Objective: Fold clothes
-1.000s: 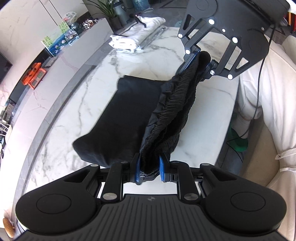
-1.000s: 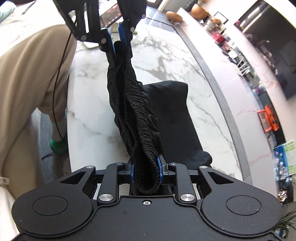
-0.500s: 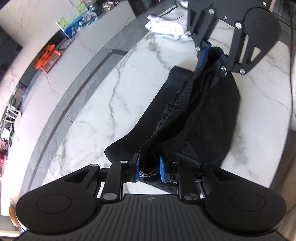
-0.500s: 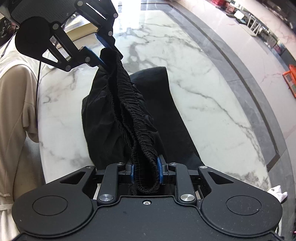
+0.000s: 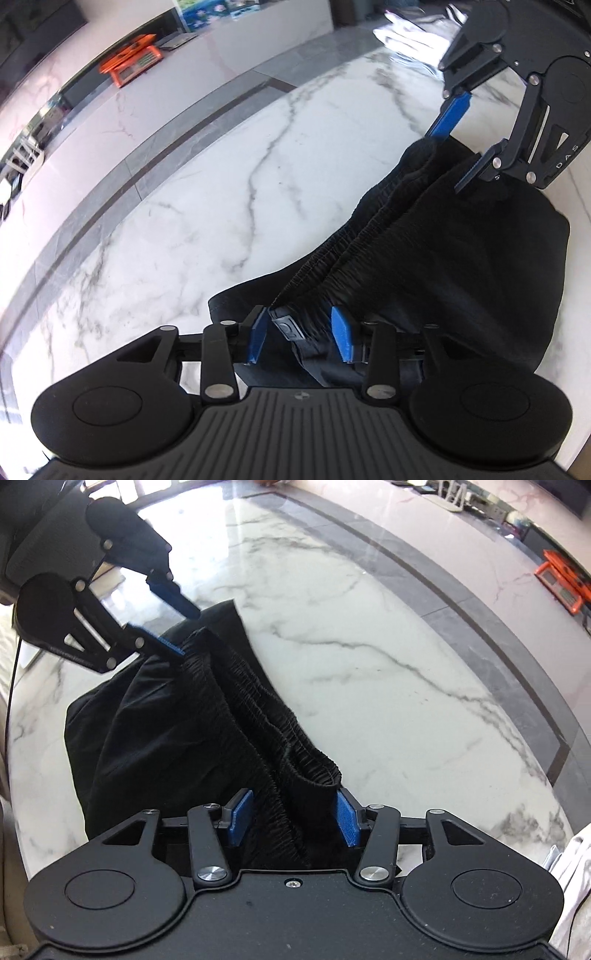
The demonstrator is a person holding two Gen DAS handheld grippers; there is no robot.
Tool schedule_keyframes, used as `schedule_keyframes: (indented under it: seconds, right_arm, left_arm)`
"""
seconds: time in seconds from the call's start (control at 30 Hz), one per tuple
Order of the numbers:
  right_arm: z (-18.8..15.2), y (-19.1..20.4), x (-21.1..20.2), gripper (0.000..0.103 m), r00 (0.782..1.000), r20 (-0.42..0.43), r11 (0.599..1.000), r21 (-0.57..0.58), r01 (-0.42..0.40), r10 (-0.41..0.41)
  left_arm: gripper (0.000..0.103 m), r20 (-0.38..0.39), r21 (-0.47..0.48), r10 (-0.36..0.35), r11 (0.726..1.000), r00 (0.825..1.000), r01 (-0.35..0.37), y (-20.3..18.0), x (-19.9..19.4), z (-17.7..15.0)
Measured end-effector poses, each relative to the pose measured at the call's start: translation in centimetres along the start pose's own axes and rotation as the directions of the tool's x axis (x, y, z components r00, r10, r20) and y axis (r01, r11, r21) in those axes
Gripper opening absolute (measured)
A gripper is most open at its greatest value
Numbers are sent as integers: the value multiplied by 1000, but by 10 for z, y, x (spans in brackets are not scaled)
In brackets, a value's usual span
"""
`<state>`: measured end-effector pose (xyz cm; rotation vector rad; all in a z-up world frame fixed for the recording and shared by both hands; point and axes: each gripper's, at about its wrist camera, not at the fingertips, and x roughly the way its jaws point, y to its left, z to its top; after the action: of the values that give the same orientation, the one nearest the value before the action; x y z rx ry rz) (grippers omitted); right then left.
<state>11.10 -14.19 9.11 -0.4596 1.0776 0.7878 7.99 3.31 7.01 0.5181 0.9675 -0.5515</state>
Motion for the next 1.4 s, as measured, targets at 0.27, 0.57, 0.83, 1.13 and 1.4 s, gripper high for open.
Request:
schedule_keyframes:
  seconds: [0.27, 0.57, 0.83, 1.13, 1.4]
  right_arm:
    - [-25, 22, -32, 22, 991, 113, 997, 46, 67, -71]
    - [-37, 49, 1, 14, 995, 68, 995, 72, 74, -79]
    - [-36, 29, 22, 14, 993, 63, 979, 184, 91, -104]
    - [-41, 24, 30, 16, 995, 54, 973, 220, 73, -87]
    - [-58, 28, -9, 58, 980, 144, 944, 319, 86, -138]
  left_arm:
    - [28, 100, -114, -3, 993, 995, 14, -9, -37, -12]
    - [19, 58, -167, -36, 985, 998, 45, -32, -10, -18]
    - [19, 22, -224, -30, 974, 999, 34, -25, 19, -21]
    - [21, 33, -271, -48, 961, 998, 55, -20, 18, -27]
    - [50, 11, -402, 68, 914, 998, -58, -4, -8, -44]
